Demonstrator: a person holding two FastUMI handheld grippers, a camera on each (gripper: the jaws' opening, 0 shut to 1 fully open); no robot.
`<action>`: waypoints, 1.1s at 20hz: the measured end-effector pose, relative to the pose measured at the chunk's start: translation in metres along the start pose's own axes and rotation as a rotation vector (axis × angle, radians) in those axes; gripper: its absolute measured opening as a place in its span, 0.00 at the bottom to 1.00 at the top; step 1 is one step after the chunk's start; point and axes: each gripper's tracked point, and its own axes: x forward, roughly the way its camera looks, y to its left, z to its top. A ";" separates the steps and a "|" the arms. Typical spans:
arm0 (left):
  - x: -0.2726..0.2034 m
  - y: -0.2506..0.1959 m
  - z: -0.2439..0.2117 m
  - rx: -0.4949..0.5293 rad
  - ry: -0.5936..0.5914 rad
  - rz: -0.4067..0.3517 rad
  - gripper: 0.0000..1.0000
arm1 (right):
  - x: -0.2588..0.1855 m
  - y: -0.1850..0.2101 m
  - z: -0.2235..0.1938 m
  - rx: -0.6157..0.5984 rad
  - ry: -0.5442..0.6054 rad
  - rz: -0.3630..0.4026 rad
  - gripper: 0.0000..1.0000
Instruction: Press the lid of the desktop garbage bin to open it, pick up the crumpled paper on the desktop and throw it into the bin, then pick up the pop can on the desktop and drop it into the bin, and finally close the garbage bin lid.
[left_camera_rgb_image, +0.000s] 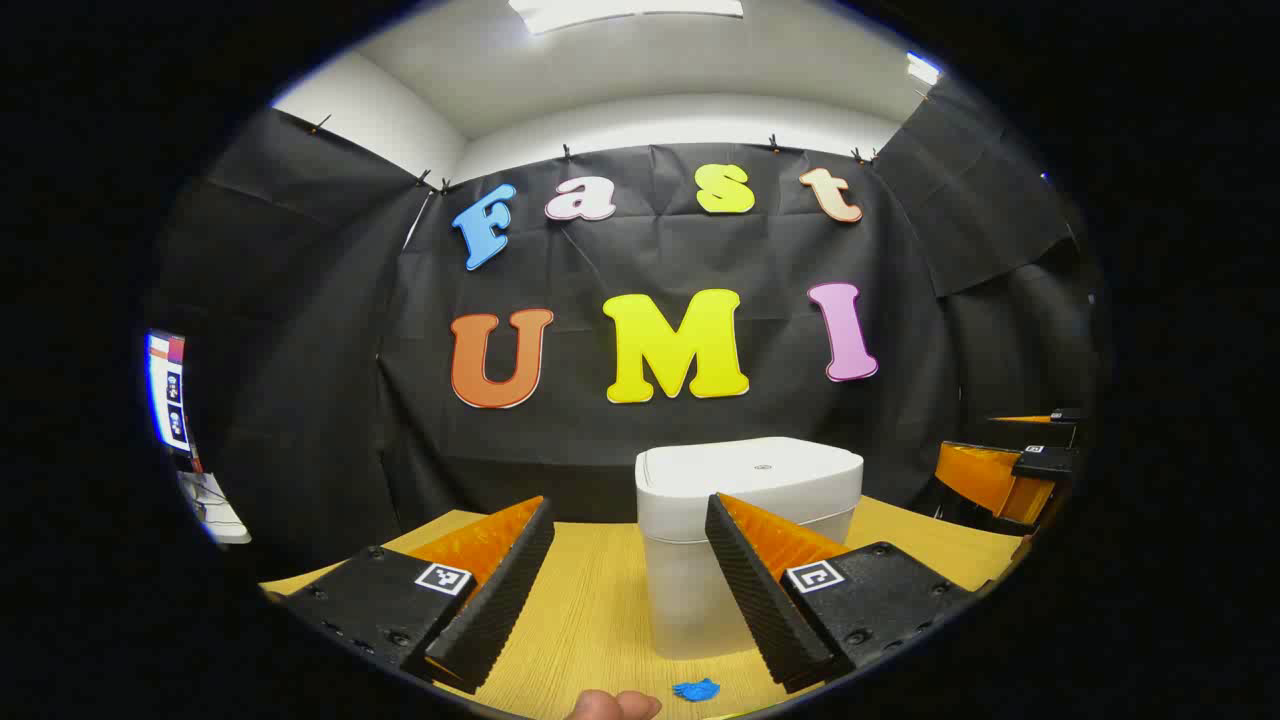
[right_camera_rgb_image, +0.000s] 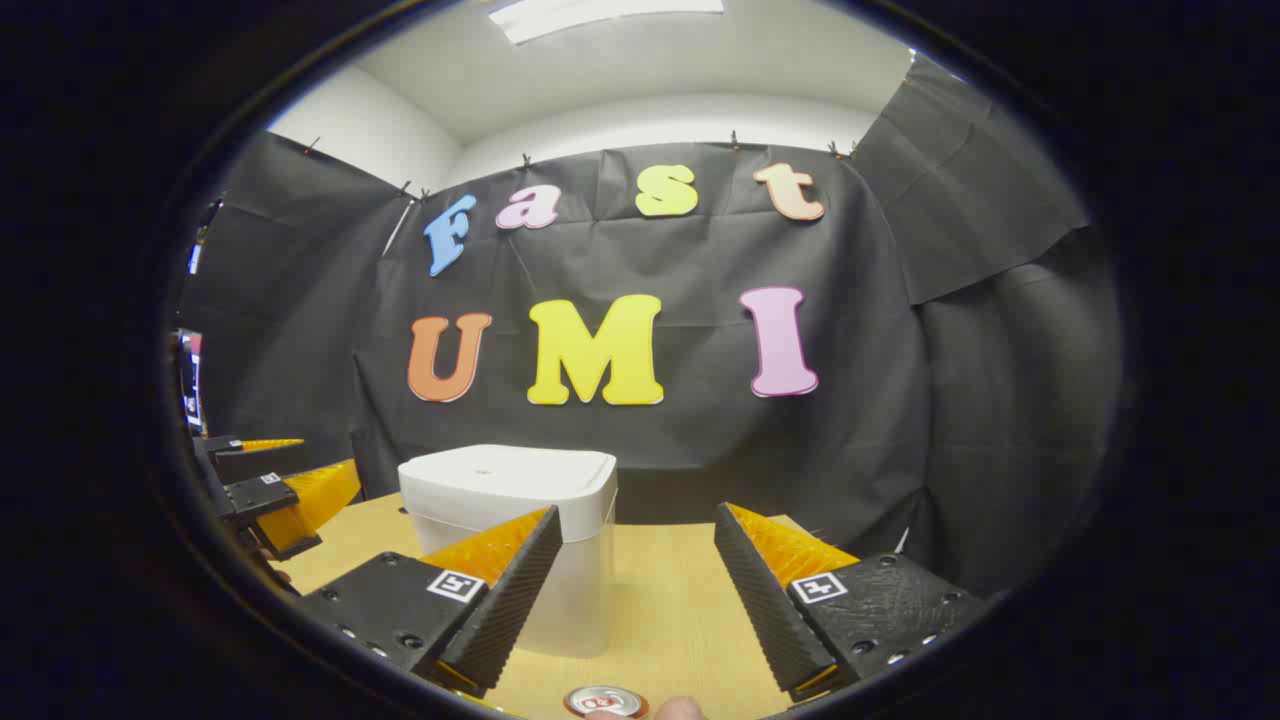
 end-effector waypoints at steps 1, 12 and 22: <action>0.000 0.000 0.002 -0.001 -0.003 -0.001 0.98 | -0.001 -0.001 0.000 0.002 -0.001 -0.001 0.95; 0.001 -0.009 0.008 -0.028 -0.010 -0.010 0.98 | -0.005 -0.001 0.008 0.003 -0.007 0.014 0.95; -0.005 0.000 0.002 -0.021 0.000 0.010 0.98 | -0.003 0.005 0.007 -0.015 -0.006 0.056 0.95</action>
